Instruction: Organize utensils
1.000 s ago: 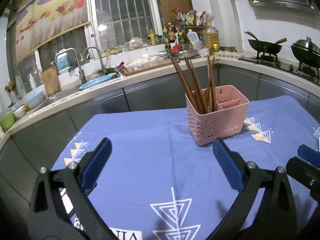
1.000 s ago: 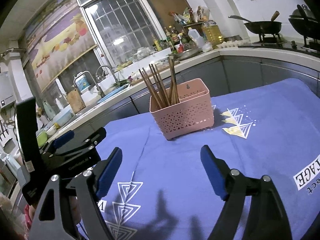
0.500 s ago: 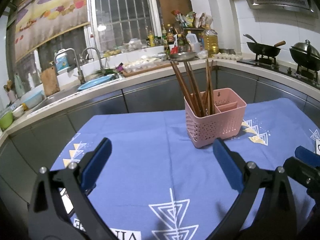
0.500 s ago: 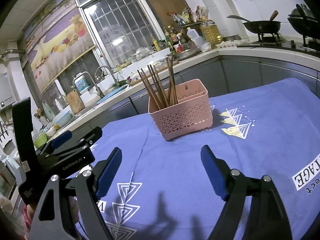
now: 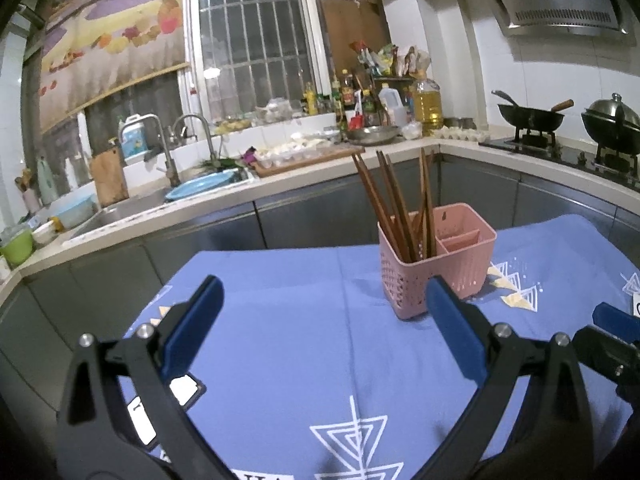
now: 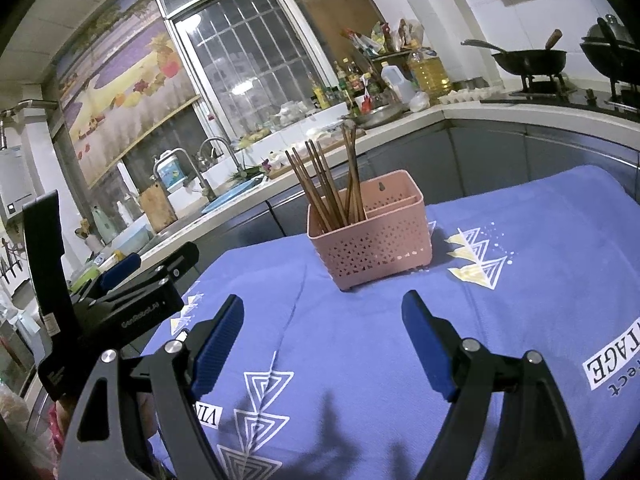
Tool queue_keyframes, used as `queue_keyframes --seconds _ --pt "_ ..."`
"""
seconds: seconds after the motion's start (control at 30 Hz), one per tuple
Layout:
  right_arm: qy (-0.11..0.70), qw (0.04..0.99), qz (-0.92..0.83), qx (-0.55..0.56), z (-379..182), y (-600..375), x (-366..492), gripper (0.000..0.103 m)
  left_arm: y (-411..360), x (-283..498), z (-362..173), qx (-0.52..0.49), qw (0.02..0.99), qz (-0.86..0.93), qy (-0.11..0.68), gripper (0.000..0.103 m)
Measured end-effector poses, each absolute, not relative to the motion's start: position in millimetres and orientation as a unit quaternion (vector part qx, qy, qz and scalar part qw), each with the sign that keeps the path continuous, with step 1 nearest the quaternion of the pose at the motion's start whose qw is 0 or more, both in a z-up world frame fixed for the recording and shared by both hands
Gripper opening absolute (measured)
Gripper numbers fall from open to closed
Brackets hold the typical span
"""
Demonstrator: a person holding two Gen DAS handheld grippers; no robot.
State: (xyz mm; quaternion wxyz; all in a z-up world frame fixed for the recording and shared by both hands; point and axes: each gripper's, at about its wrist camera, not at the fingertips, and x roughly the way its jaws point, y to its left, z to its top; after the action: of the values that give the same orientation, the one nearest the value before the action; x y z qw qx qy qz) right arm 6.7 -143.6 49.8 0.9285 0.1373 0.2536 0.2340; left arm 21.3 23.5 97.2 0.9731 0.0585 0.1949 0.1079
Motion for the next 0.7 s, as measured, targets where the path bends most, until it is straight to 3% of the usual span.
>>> queue_keyframes --seconds 0.7 --pt "0.249 0.928 0.238 0.141 53.1 -144.1 4.8 0.081 26.2 12.3 103.8 0.059 0.977 0.115 0.170 0.097"
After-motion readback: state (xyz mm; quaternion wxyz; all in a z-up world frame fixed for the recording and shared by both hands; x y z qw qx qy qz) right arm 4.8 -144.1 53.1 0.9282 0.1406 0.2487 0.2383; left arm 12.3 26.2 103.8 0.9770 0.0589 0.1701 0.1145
